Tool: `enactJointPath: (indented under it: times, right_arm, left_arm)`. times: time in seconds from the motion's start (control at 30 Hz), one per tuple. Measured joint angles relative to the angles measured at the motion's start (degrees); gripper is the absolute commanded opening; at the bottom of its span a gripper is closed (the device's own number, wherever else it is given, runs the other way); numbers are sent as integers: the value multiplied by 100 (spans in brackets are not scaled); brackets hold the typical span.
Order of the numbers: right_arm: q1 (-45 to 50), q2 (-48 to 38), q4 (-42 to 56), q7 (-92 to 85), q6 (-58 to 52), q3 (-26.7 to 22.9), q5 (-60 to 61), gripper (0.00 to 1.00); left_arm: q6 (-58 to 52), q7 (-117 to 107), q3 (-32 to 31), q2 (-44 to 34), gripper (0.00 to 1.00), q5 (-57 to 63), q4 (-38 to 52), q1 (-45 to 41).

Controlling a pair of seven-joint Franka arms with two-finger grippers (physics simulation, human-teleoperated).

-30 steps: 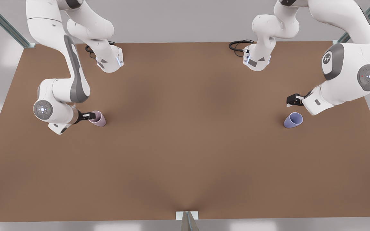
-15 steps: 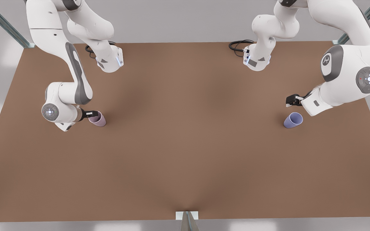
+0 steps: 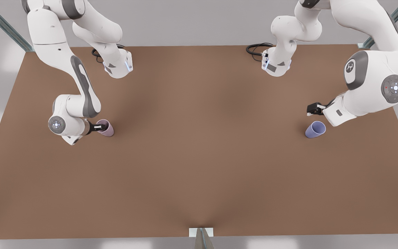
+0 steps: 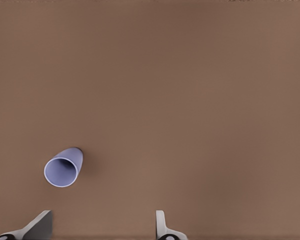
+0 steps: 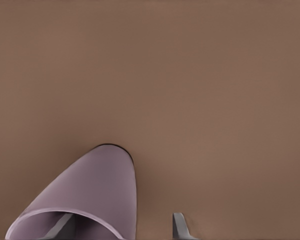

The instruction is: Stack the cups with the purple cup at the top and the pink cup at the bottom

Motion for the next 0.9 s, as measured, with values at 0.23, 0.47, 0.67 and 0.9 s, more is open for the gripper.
enactJointPath:
  times: [0.23,0.47,0.67,0.9]
  right_arm:
    - [-77,203,-2,-50,138,1,-6,46]
    - [-111,184,38,-222,187,51,49,21]
    - [-81,87,411,-319,-15,572,283,21]
    - [1718,1162,2706,290,-489,726,553,21]
  left_arm:
    - [-67,12,51,-35,100,-7,-6,31]
    - [-177,27,120,-101,100,66,9,-1]
    - [-233,46,115,-94,100,177,13,55]
    - [-226,63,86,-87,100,181,22,16]
